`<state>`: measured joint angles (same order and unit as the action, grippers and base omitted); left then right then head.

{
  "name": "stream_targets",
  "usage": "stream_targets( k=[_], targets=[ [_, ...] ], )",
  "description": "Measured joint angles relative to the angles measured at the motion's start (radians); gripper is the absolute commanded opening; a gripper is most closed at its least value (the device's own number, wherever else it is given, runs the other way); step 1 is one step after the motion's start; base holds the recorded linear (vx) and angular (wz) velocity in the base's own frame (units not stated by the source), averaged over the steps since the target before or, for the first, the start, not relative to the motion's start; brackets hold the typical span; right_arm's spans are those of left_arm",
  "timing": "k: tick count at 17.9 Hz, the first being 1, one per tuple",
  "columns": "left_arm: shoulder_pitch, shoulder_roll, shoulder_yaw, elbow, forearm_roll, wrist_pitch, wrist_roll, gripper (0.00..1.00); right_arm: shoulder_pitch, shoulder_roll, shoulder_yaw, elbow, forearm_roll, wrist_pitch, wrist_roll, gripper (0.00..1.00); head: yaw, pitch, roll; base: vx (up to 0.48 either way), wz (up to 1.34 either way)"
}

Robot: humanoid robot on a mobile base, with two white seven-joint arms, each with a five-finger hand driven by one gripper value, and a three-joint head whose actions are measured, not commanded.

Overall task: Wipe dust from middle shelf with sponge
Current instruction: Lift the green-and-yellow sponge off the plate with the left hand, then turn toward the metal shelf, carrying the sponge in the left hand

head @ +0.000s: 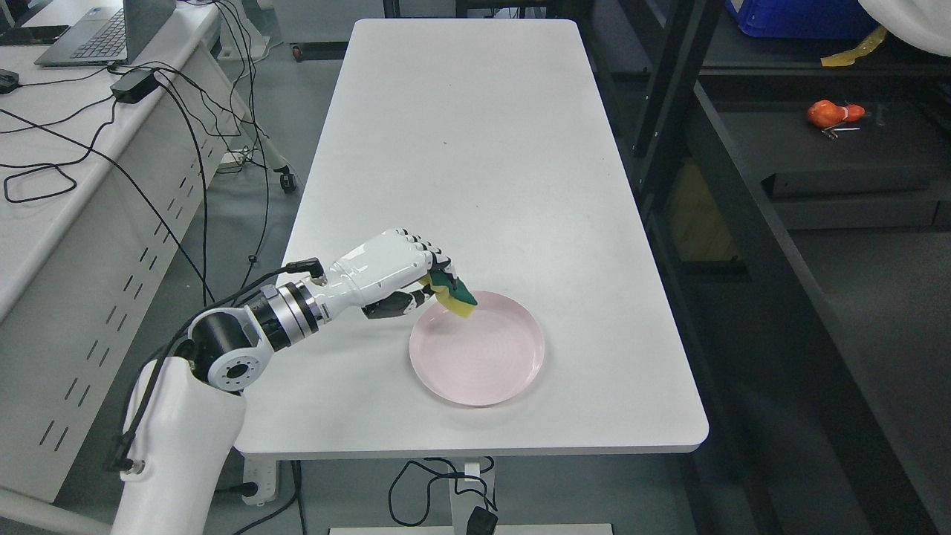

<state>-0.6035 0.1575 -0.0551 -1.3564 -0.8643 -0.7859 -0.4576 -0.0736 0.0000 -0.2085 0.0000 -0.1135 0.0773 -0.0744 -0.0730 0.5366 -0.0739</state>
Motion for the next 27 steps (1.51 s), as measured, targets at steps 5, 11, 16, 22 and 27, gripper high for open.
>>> stream_targets(
  k=[5, 11, 16, 22, 27],
  targets=[
    [-0.033, -0.01, 0.024, -0.089, 0.071, 0.0, -0.016, 0.0, 0.0, 0.0, 0.0, 0.0, 0.0, 0.0, 0.0, 1.0, 0.0, 0.0, 0.0, 0.0, 0.0],
    [-0.054, -0.025, 0.038, -0.161, 0.101, 0.0, -0.022, 0.0, 0.0, 0.0, 0.0, 0.0, 0.0, 0.0, 0.0, 1.0, 0.0, 0.0, 0.0, 0.0, 0.0],
    [-0.05, -0.038, 0.045, -0.197, 0.111, 0.0, -0.022, 0.0, 0.0, 0.0, 0.0, 0.0, 0.0, 0.0, 0.0, 1.0, 0.0, 0.0, 0.0, -0.011, -0.03],
    [-0.039, -0.047, 0.05, -0.221, 0.114, 0.0, -0.022, 0.0, 0.0, 0.0, 0.0, 0.0, 0.0, 0.0, 0.0, 1.0, 0.0, 0.0, 0.0, -0.069, -0.13],
    [-0.035, -0.053, 0.06, -0.233, 0.115, 0.0, -0.022, 0.0, 0.0, 0.0, 0.0, 0.0, 0.0, 0.0, 0.0, 1.0, 0.0, 0.0, 0.0, -0.211, -0.27]
  ],
)
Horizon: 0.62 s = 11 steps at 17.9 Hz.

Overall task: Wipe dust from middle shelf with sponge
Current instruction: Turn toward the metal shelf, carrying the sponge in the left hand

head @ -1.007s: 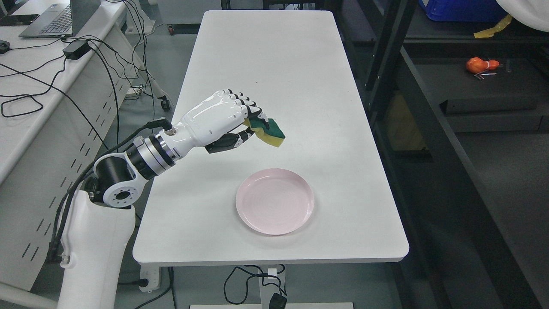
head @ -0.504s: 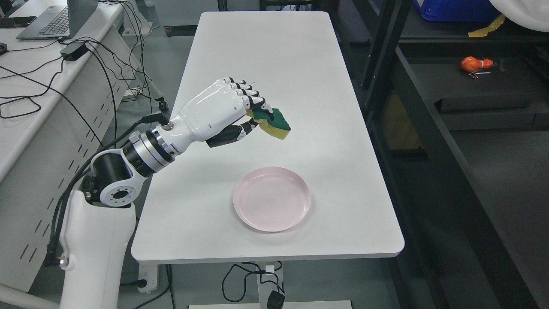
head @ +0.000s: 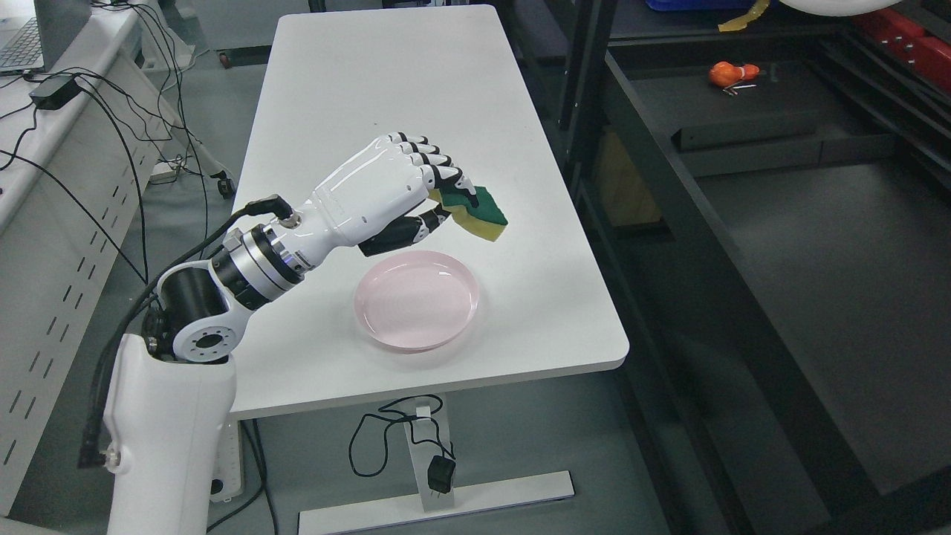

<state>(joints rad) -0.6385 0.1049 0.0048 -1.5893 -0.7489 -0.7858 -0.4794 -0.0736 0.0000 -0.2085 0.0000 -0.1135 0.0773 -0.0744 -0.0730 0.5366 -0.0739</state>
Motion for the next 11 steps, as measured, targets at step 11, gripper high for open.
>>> stream_targets(
  k=[11],
  targets=[
    [0.004, -0.022, 0.013, -0.01, 0.002, 0.0, 0.0, 0.0, 0.0, 0.0, 0.0, 0.0, 0.0, 0.0, 0.0, 1.0, 0.0, 0.0, 0.0, -0.234, -0.44]
  ],
)
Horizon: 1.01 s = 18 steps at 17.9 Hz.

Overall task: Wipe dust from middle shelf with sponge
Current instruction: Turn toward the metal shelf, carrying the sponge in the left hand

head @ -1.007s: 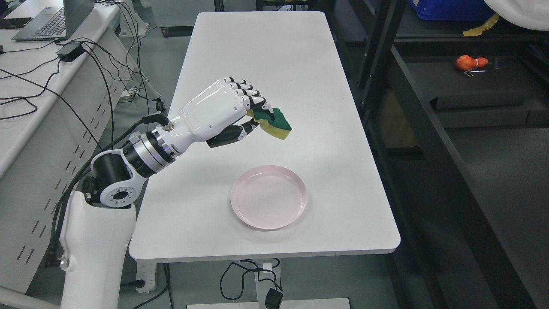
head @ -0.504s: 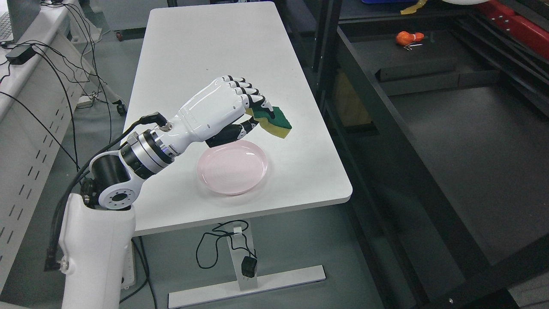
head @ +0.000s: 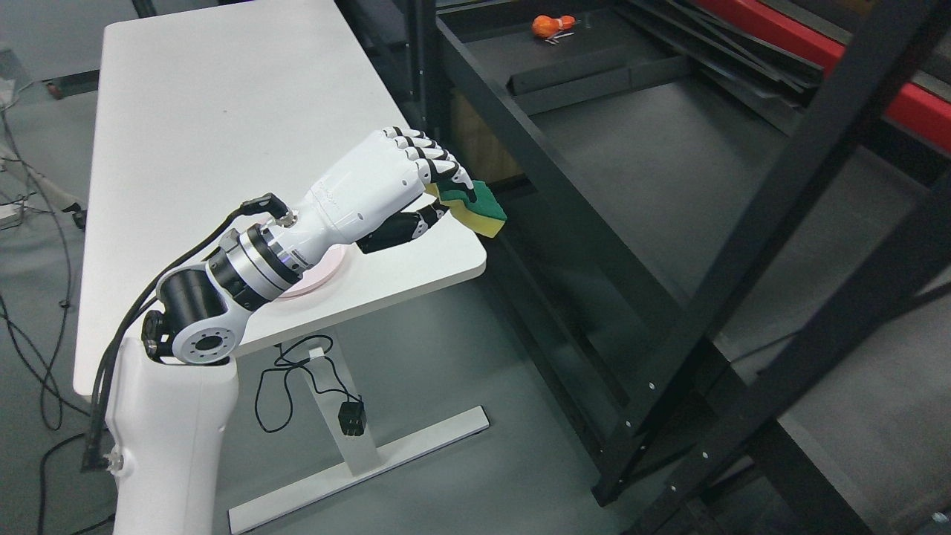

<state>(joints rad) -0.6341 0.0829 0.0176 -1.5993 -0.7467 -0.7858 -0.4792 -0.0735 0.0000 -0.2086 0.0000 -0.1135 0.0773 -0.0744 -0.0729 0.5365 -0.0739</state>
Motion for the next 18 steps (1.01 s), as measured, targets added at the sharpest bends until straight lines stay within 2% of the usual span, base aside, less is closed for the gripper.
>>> stream_targets(
  k=[18],
  targets=[
    [-0.011, -0.021, -0.015, 0.0, 0.005, 0.0, -0.004, 0.0, 0.0, 0.0, 0.0, 0.0, 0.0, 0.0, 0.0, 1.0, 0.0, 0.0, 0.0, -0.179, -0.63]
  ],
)
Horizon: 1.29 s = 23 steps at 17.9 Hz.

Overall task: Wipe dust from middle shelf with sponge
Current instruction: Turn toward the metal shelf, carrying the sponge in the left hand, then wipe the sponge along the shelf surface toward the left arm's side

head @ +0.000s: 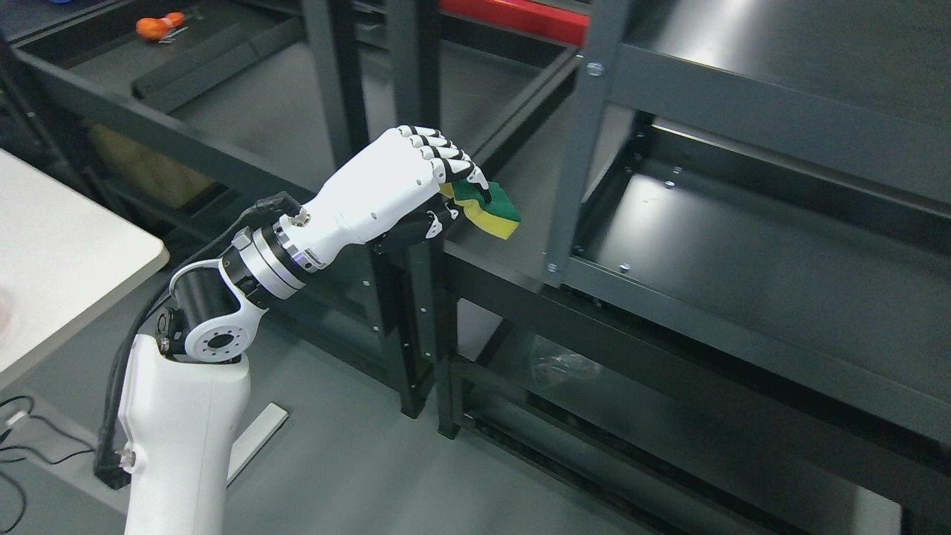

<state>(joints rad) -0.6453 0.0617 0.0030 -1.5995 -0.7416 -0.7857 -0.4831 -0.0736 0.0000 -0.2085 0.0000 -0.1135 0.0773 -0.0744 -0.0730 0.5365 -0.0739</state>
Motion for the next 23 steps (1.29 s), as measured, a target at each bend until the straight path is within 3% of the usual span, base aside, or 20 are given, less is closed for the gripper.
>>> stream_targets(
  k=[6, 12, 23],
  targets=[
    [-0.027, -0.023, -0.006, 0.001, 0.031, 0.0, -0.014, 0.0, 0.0, 0.0, 0.0, 0.0, 0.0, 0.0, 0.0, 1.0, 0.0, 0.0, 0.0, -0.112, -0.78],
    [-0.143, -0.041, -0.065, 0.0, 0.067, 0.0, -0.018, 0.0, 0.0, 0.0, 0.0, 0.0, 0.0, 0.0, 0.0, 1.0, 0.0, 0.0, 0.0, -0.048, -0.68],
    [-0.506, -0.055, -0.241, 0.091, -0.003, 0.002, 0.026, 0.01, 0.0, 0.0, 0.0, 0.0, 0.0, 0.0, 0.0, 1.0, 0.0, -0.001, 0.0, 0.04, -0.21]
  ],
)
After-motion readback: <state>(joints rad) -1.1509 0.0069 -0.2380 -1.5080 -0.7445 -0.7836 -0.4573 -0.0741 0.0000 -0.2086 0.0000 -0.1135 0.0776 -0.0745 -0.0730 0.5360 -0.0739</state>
